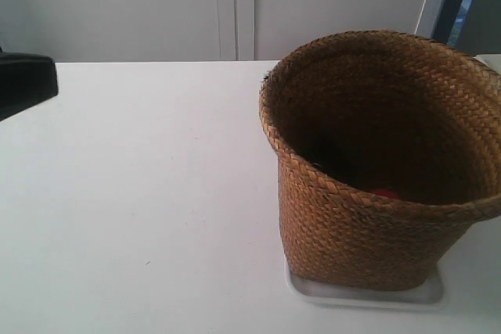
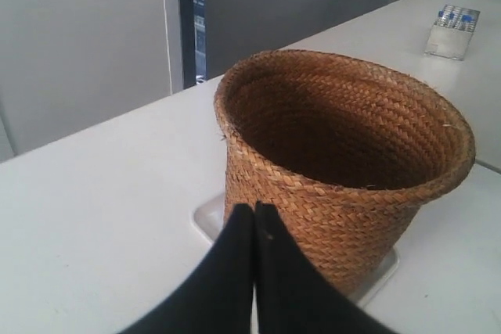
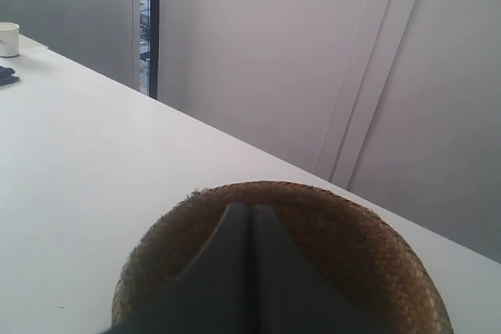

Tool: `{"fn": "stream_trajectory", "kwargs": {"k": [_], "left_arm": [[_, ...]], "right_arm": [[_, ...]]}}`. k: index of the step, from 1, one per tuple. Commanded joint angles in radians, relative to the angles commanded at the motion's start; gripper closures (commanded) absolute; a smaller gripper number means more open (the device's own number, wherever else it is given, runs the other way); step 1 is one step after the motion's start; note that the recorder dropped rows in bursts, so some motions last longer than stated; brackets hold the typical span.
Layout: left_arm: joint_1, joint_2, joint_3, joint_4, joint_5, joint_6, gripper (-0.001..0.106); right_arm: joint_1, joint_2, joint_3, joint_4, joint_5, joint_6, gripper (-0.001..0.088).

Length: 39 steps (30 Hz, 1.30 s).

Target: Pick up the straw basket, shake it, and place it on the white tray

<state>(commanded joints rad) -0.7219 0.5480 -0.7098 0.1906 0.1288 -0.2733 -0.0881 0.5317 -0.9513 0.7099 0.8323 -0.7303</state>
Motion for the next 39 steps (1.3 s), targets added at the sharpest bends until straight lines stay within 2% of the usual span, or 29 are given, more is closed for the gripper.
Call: {"fn": "stream_trajectory", "kwargs": {"k": [1, 2, 3, 4, 5, 6, 7, 12, 14, 19, 27, 36, 39], "left_arm": [[0.079, -0.021, 0.0, -0.024, 0.036, -0.016, 0.105], [0.116, -0.028, 0.0, -0.03, 0.065, -0.023, 0.105], [0.21, -0.044, 0.0, -0.048, 0.127, -0.028, 0.105], [0.257, -0.052, 0.0, -0.056, 0.15, -0.028, 0.105], [0.342, -0.071, 0.008, -0.063, 0.184, -0.028, 0.105], [0.372, -0.082, 0.017, -0.063, 0.186, -0.028, 0.105], [0.437, -0.121, 0.054, -0.063, 0.173, -0.027, 0.105], [0.596, -0.303, 0.216, -0.056, 0.095, -0.013, 0.105], [0.655, -0.363, 0.27, -0.009, 0.095, -0.013, 0.105], [0.708, -0.439, 0.388, 0.02, 0.101, -0.013, 0.105], [0.743, -0.548, 0.582, 0.031, 0.1, -0.013, 0.105], [0.761, -0.548, 0.701, 0.047, 0.104, -0.044, 0.105], [0.761, -0.548, 0.71, 0.026, 0.109, -0.052, 0.105]], "right_arm": [[0.0, 0.0, 0.0, 0.0, 0.0, 0.0, 0.0868], [0.0, 0.0, 0.0, 0.0, 0.0, 0.0, 0.0868], [0.0, 0.0, 0.0, 0.0, 0.0, 0.0, 0.0868], [0.0, 0.0, 0.0, 0.0, 0.0, 0.0, 0.0868], [0.0, 0.0, 0.0, 0.0, 0.0, 0.0, 0.0868], [0.0, 0.0, 0.0, 0.0, 0.0, 0.0, 0.0868], [0.0, 0.0, 0.0, 0.0, 0.0, 0.0, 0.0868], [0.0, 0.0, 0.0, 0.0, 0.0, 0.0, 0.0868], [0.0, 0.0, 0.0, 0.0, 0.0, 0.0, 0.0868], [0.0, 0.0, 0.0, 0.0, 0.0, 0.0, 0.0868], [0.0, 0.0, 0.0, 0.0, 0.0, 0.0, 0.0868], [0.0, 0.0, 0.0, 0.0, 0.004, 0.0, 0.0868], [0.0, 0.0, 0.0, 0.0, 0.004, 0.0, 0.0868]]}}
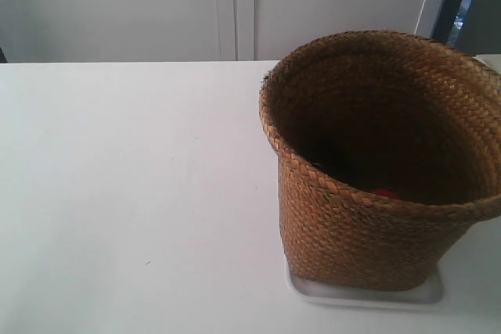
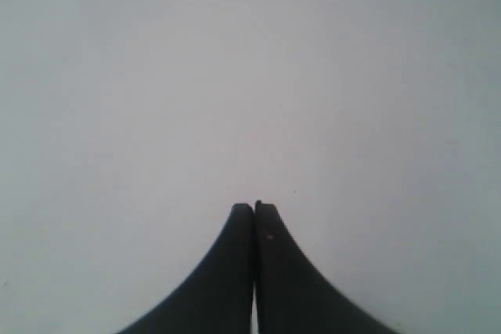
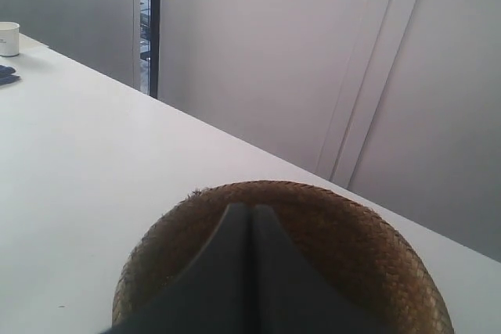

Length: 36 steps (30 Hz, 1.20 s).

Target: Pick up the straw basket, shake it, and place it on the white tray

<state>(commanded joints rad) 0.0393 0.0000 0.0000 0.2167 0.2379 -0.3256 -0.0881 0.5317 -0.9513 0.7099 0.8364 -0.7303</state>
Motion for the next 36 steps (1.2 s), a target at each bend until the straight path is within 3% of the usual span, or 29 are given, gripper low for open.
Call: {"fn": "stream_trajectory", "kwargs": {"k": [32, 36], "left_arm": [[-0.004, 0.0, 0.0, 0.005, -0.002, 0.012, 0.105], [-0.004, 0.0, 0.0, 0.005, -0.002, 0.012, 0.105]], "right_arm": [[0.0, 0.0, 0.0, 0.0, 0.0, 0.01, 0.0868], [0.0, 0.0, 0.027, 0.013, -0.059, 0.059, 0.0868]]}}
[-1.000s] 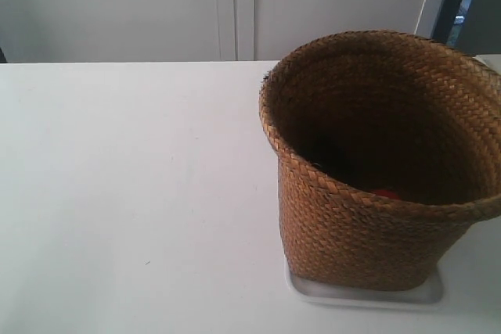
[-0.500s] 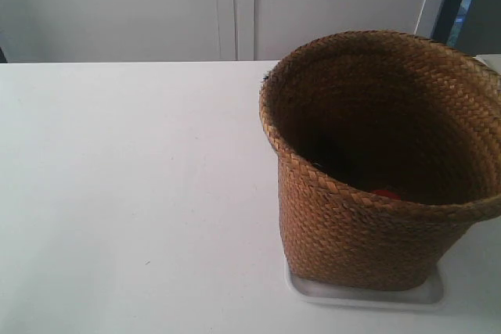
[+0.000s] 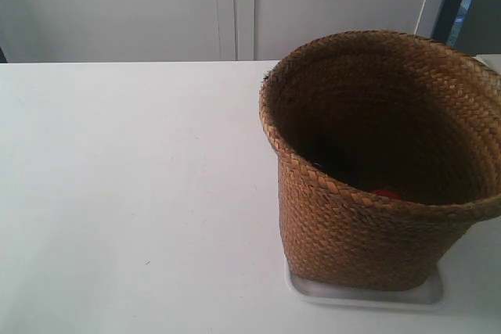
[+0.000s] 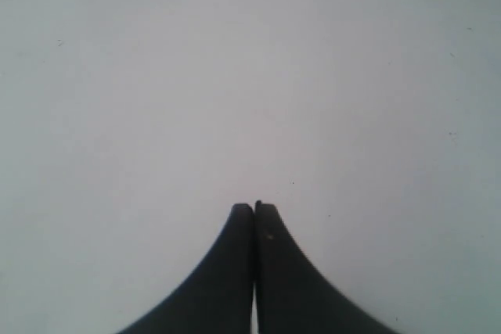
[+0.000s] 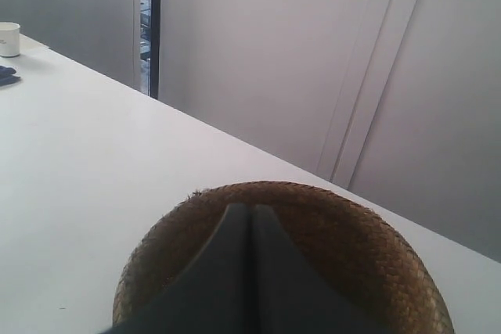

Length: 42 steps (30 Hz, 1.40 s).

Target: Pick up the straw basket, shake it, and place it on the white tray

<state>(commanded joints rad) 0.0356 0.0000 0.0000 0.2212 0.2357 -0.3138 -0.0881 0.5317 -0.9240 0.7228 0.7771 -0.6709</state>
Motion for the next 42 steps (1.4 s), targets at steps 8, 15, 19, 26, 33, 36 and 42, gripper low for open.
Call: {"fn": "stream_trajectory", "kwargs": {"k": [8, 15, 19, 26, 33, 36, 42], "left_arm": [[0.0, 0.0, 0.0, 0.0, 0.0, 0.0, 0.105], [0.0, 0.0, 0.0, 0.0, 0.0, 0.0, 0.105], [0.0, 0.0, 0.0, 0.0, 0.0, 0.0, 0.105], [0.0, 0.0, 0.0, 0.0, 0.0, 0.0, 0.105], [0.0, 0.0, 0.0, 0.0, 0.002, 0.0, 0.105], [0.0, 0.0, 0.0, 0.0, 0.002, 0.0, 0.105], [0.0, 0.0, 0.0, 0.0, 0.0, 0.0, 0.105]], "right_arm": [[-0.002, -0.07, 0.199, -0.466, -0.225, 0.653, 0.0868], [-0.002, -0.25, 0.446, -0.656, -0.272, 0.723, 0.0868], [-0.002, -0.37, 0.582, -0.659, -0.329, 0.686, 0.0868], [-0.002, -0.532, 0.732, -0.667, -0.381, 0.686, 0.0868], [-0.002, -0.532, 0.845, -0.671, -0.381, 0.681, 0.0868], [-0.002, -0.532, 0.886, -0.671, -0.381, 0.671, 0.0868], [-0.002, -0.532, 0.924, -0.671, -0.442, 0.671, 0.0868]]}}
